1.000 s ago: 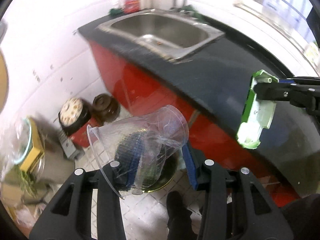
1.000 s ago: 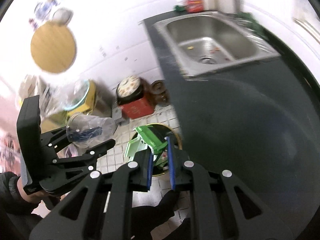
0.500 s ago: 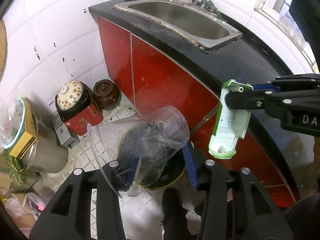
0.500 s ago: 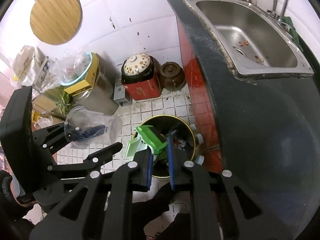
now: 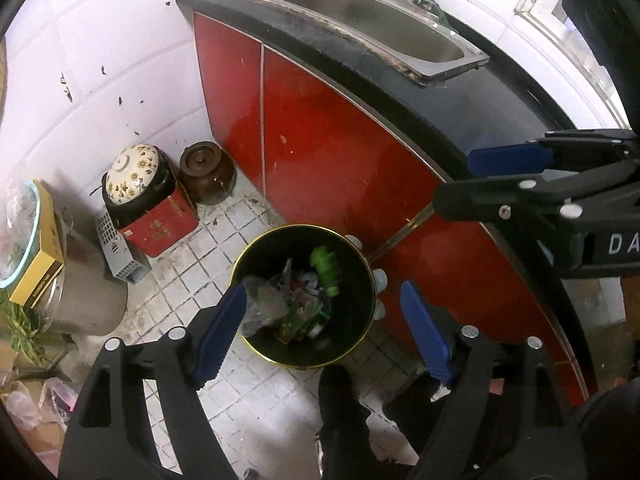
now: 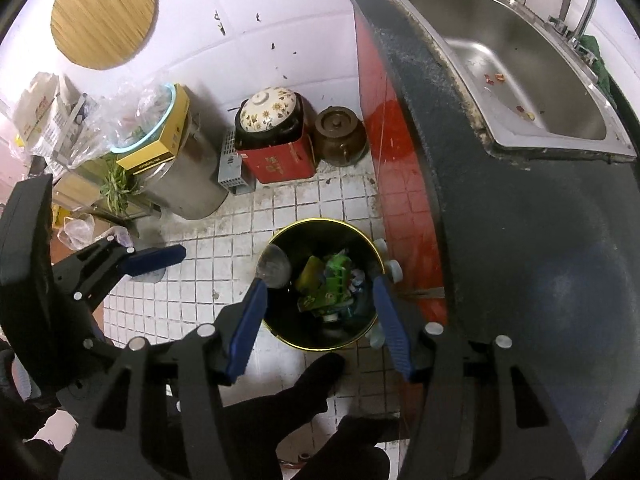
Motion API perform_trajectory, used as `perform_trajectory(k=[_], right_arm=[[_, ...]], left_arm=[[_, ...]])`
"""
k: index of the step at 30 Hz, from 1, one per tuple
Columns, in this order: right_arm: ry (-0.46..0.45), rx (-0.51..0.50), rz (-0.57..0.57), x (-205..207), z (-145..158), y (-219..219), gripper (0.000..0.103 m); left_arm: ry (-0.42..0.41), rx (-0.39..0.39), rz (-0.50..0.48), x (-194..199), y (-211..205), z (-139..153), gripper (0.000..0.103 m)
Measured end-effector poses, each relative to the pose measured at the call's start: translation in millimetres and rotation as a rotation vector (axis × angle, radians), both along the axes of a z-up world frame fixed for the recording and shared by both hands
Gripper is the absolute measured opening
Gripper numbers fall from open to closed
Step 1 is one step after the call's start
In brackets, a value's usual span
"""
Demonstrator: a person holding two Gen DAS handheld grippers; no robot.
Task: Collect trash
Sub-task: 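Carry cup and green case to the black bin and open both tools, then move both tools back over the countertop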
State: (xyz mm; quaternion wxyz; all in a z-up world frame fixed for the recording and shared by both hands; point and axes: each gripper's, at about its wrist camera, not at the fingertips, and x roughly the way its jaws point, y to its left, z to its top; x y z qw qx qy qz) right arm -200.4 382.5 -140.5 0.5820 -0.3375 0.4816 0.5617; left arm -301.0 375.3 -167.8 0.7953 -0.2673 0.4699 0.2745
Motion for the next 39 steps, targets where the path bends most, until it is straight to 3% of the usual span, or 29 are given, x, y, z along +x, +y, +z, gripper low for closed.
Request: perform_trajectory(k=[10,13,16,23,29,33,39], right_arm=[[0.021,0.046,-0.079,27,19,-22,0.055],[0.019,0.086,-0.148,47,35,-45,0.068],[0.012,0.142,-0.257,77,56,-83,0.074],[-0.084,0.227,-0.603,155,97,-226,0.078],[-0.158,0.253,-0.937,206,114,-375,0.079],[-0.179,0.262,-1.119,225,114,-467,0.079],[-0.179,0.286,-1.283,238,111,-560,0.079]], left_arm=[[0.003,0.017,-0.047,18,-5,7,0.084],[0.003,0.054,-0.081,35,-14,18,0.091],[-0.001,0.095,-0.141,60,-24,31,0.095],[-0.059,0.157,-0.449,160,-96,63,0.096],[-0.137,0.185,-0.735,253,-201,84,0.096],[-0.181,0.183,-0.868,295,-268,95,0.096],[-0.194,0.198,-1.022,335,-352,97,0.096]])
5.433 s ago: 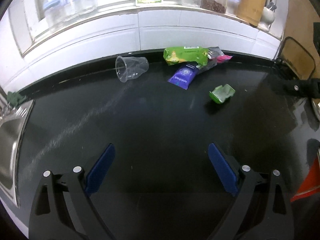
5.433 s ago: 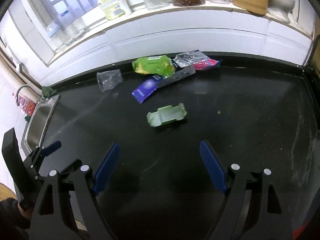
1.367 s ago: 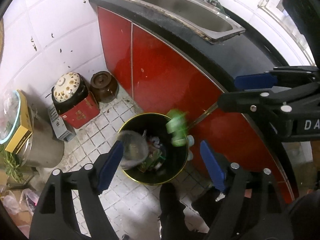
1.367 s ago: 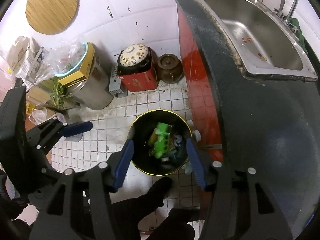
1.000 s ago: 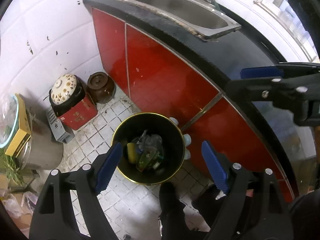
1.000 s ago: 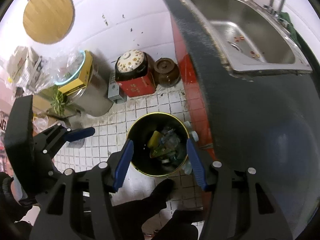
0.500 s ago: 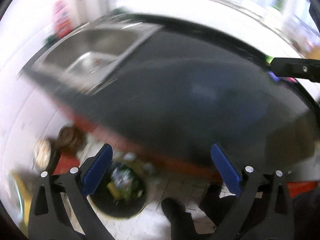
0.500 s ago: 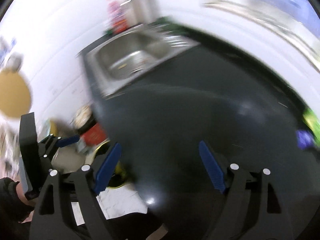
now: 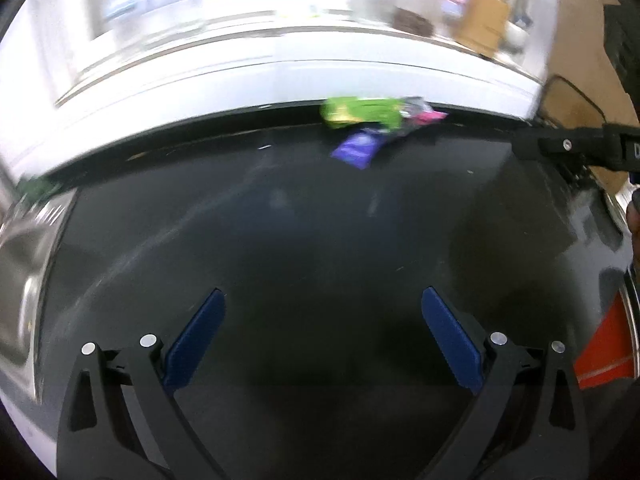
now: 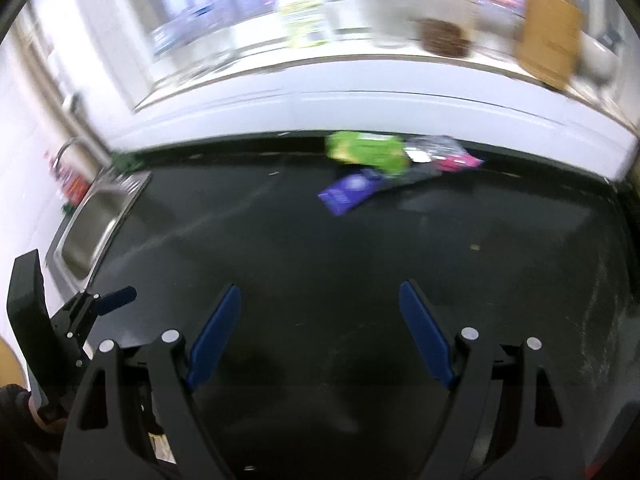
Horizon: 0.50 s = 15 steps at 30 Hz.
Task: Collect trash
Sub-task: 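Move both tools back over the countertop, then grasp the blue tube with the left tool while the right tool grasps the blue-pink wrapper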
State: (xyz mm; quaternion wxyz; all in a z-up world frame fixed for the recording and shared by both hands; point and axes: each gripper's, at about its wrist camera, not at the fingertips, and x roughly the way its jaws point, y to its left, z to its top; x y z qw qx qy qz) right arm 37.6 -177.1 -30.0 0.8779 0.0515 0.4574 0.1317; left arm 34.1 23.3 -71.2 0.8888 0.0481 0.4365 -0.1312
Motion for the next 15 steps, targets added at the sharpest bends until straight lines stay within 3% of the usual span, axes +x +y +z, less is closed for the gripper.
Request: perform_trajectory(k=[8,15], right_arm=[[0.003,0.027,-0.072,30,-5,-61,0.079],[0.052,0.079,-0.094,91,-26,-82,0.079]], left_arm=[[0.005,0.046,-0.075,60,-54,-5,0.096],[0.002,0.1,-0.1,126,-79,-21,0.096]])
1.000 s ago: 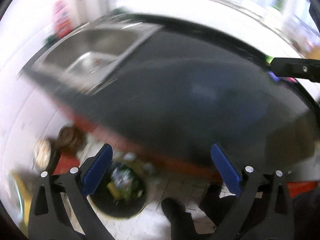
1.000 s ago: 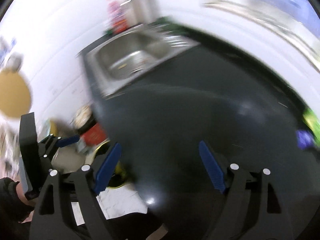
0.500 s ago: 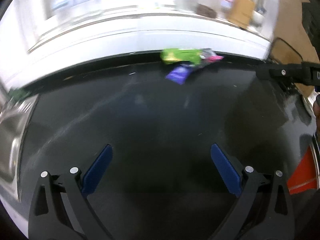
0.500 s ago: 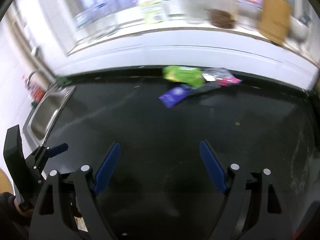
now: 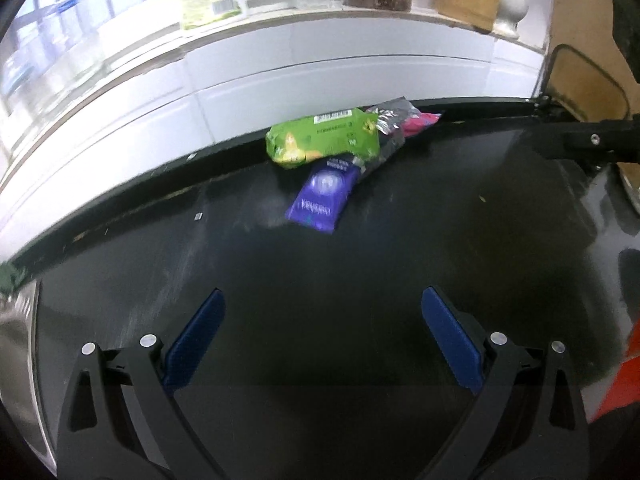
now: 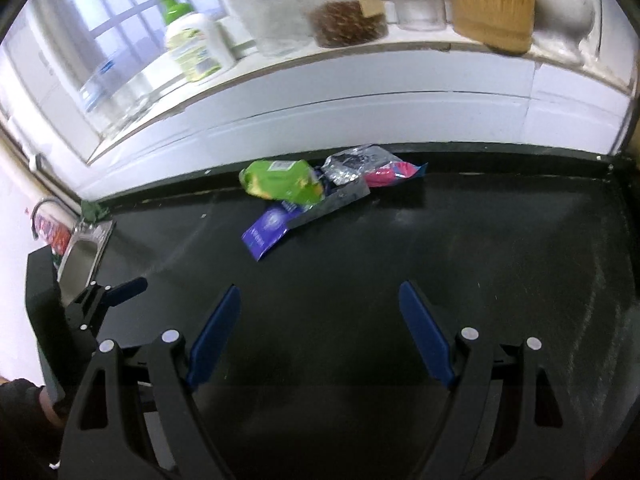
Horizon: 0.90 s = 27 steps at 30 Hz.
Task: Collect trash
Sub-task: 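Grasp the blue tube with the left tool while the right tool grasps the blue-pink wrapper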
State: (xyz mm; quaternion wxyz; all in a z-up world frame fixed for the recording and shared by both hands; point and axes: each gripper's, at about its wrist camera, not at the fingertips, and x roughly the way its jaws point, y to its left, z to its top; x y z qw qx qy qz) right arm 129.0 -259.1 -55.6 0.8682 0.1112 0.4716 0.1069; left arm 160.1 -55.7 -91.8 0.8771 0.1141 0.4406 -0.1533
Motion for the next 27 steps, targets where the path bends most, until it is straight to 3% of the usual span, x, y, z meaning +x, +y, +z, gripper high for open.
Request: perform_trajectory(k=[10,17,19,20,22,24,25,26,27], right_arm=[[0.064,0.086,-0.069,114,-54,-36,0.079],[0.123,0.166,-0.105,169,-96,-56,0.079],[0.132,0.201,-0.104,177,-105,-57,0.074],[0.136,0.215,-0.103,180,-108,-56,0.072],[0.146,0.243,-0.092,185,-114,-53,0.055],[0.163,0.244,-0.079,186,-120,-48,0.043],[0.16,0.257,-0.078,185,-120,-48,0.03],[0.159,0.268,-0.078,184,-120,-47,0.028],[0.152,0.273,-0.077,181,-117,-46,0.012]], left_arm=[[0.026,0.036,-0.039,104,-34,-47,0.091],[0.061,0.037,-0.084,141,-47,-73,0.082],[0.051,0.024,-0.095,143,-49,-74,0.082],[0.053,0.02,-0.096,144,-50,-74,0.079],[0.064,-0.011,-0.116,144,-52,-73,0.068],[0.069,-0.003,-0.126,142,-53,-72,0.063],[0.072,-0.008,-0.135,139,-54,-70,0.045],[0.065,0.0,-0.142,136,-55,-68,0.024],[0.072,0.012,-0.15,132,-56,-67,0.014]])
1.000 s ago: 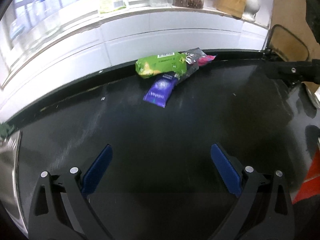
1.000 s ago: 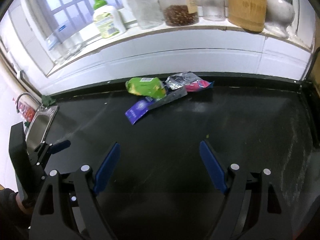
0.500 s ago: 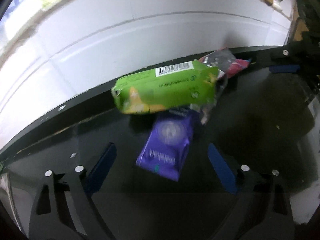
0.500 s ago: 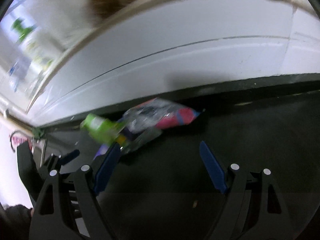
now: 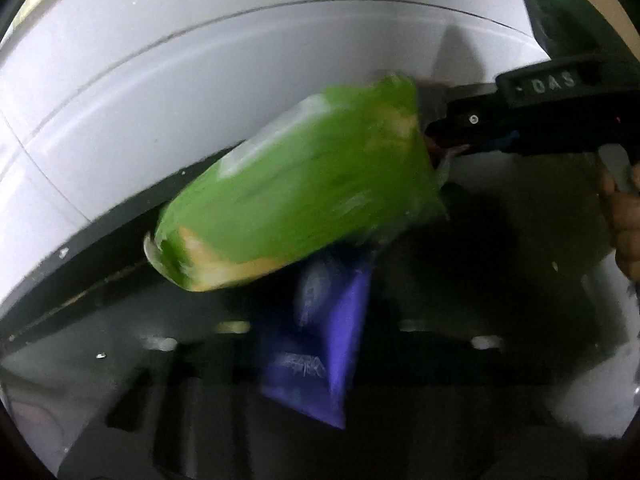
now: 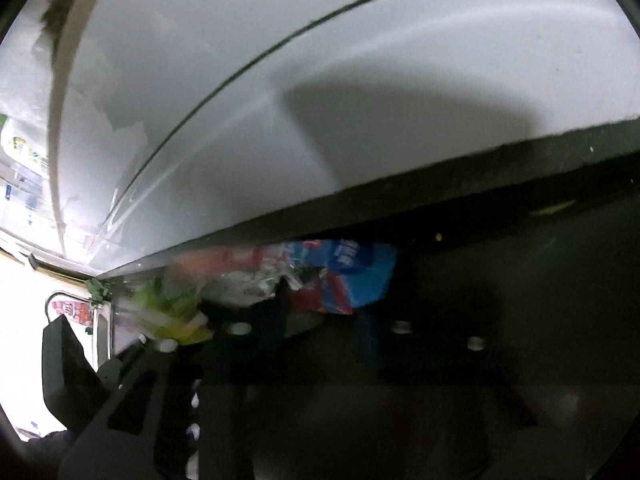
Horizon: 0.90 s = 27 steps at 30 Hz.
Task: Collect trash
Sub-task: 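Grasp the blue tube with the left tool while the right tool grasps the blue-pink wrapper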
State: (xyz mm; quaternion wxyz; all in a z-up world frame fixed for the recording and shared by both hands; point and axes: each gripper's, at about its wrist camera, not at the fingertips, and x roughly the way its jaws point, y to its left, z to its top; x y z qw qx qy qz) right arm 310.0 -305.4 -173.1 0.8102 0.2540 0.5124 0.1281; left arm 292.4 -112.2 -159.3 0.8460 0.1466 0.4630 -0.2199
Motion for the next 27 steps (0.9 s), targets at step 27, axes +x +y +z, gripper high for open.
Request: perform_trajectory(k=[27], right_arm=[[-0.169,-0.134,0.002,-238,110,21,0.004]], left_arm=[[0.008,-0.065,0.122,-209,72,73,0.007]])
